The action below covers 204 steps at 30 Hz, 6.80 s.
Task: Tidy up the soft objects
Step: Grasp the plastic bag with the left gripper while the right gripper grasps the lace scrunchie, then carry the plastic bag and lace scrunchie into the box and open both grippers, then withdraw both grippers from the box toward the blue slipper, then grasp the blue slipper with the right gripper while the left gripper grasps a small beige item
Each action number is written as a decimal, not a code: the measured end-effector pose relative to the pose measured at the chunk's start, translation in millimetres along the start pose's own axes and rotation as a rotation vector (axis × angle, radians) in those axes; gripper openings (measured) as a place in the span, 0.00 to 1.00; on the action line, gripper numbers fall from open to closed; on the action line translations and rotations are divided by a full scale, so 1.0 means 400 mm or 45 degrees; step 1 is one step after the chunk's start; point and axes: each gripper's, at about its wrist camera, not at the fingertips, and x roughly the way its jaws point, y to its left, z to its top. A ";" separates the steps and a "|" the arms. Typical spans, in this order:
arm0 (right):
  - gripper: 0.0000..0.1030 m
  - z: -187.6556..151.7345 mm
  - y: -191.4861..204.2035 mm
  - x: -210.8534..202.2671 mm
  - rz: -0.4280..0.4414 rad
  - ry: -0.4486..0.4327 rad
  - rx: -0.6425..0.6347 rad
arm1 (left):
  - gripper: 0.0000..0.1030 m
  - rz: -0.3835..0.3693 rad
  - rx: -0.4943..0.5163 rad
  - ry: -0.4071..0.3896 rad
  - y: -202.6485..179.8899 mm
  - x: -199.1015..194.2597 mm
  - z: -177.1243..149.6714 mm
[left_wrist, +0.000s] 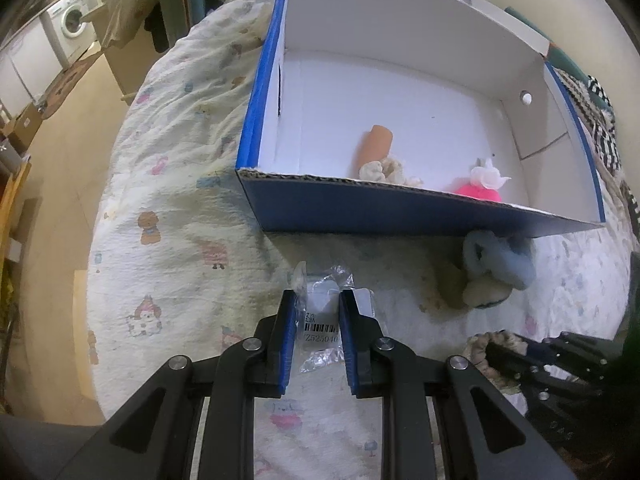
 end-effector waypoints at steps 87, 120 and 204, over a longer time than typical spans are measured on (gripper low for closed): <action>0.75 0.332 -0.203 -0.126 0.023 -0.272 0.265 | 0.54 -0.043 0.232 -0.096 -0.191 0.050 0.295; 1.00 0.213 -0.144 -0.237 -0.003 -0.434 0.192 | 0.61 -0.077 0.140 -0.209 -0.108 -0.114 0.167; 0.53 0.025 -0.208 -0.151 0.037 -0.197 0.426 | 0.60 -0.174 0.111 0.124 -0.165 0.078 0.016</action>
